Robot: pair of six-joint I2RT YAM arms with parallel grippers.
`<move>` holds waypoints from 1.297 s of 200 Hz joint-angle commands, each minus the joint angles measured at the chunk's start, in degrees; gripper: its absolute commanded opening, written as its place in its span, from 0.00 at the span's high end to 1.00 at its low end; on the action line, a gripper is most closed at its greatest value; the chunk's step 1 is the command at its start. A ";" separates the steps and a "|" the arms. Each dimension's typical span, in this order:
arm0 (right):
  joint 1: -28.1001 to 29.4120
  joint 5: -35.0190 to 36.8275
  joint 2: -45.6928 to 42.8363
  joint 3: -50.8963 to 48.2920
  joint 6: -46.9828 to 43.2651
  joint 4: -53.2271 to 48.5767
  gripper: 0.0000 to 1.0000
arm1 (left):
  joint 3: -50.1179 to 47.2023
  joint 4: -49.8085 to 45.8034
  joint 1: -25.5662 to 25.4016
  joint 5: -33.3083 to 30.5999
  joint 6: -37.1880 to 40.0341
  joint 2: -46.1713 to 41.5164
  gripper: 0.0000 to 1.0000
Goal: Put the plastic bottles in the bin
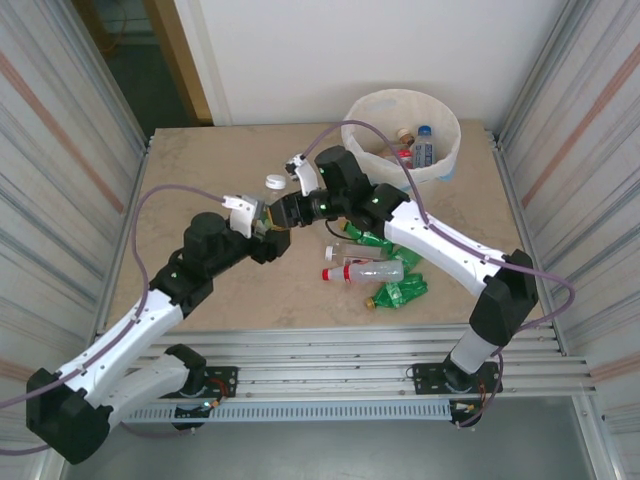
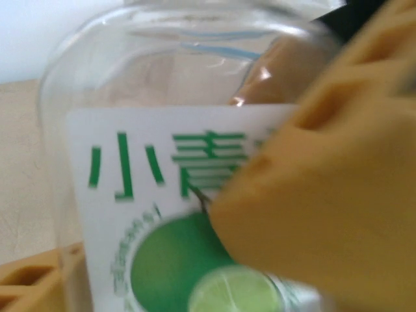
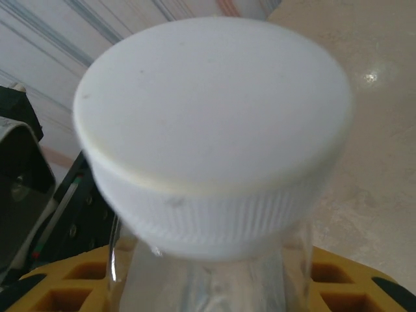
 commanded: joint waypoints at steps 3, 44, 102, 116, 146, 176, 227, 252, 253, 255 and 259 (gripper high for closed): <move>-1.55 0.50 -0.96 1.98 0.82 0.73 0.74 | -0.29 3.96 -0.18 1.54 -1.48 -4.09 0.04; -4.17 2.80 -3.45 4.87 -1.53 -3.18 0.74 | -1.79 4.43 -0.17 1.36 -2.55 -10.14 0.01; -12.53 5.88 -8.46 13.15 -5.08 -8.32 0.75 | -4.81 4.75 -0.20 -1.73 -2.50 -16.95 0.01; -15.75 6.00 -9.32 14.55 -5.08 -8.34 0.75 | -5.47 5.20 -0.19 -2.60 -2.46 -17.61 0.01; -23.79 5.91 -8.68 17.72 -4.01 -9.16 0.75 | -5.69 5.28 -0.13 -3.51 -2.72 -17.65 0.01; -31.10 3.97 -5.14 21.37 -1.16 -9.33 0.75 | -5.43 4.86 -0.18 -4.43 -3.41 -17.40 0.01; -37.87 2.66 2.88 24.87 4.12 -9.68 0.75 | -4.44 1.71 -0.19 -7.97 -4.48 -17.64 0.01; -37.96 2.70 6.75 26.06 5.18 -10.56 0.75 | -4.20 0.99 -0.17 -9.61 -5.00 -17.65 0.01; -37.96 2.68 6.91 26.07 5.28 -10.56 0.75 | -4.19 0.94 -0.15 -9.66 -5.09 -17.65 0.01; -37.96 2.67 7.24 26.14 5.41 -10.63 0.75 | -4.22 0.88 -0.18 -9.81 -5.16 -17.64 0.01; -37.98 2.65 7.75 26.16 5.60 -10.70 0.75 | -4.18 0.75 -0.15 -10.05 -5.30 -17.57 0.01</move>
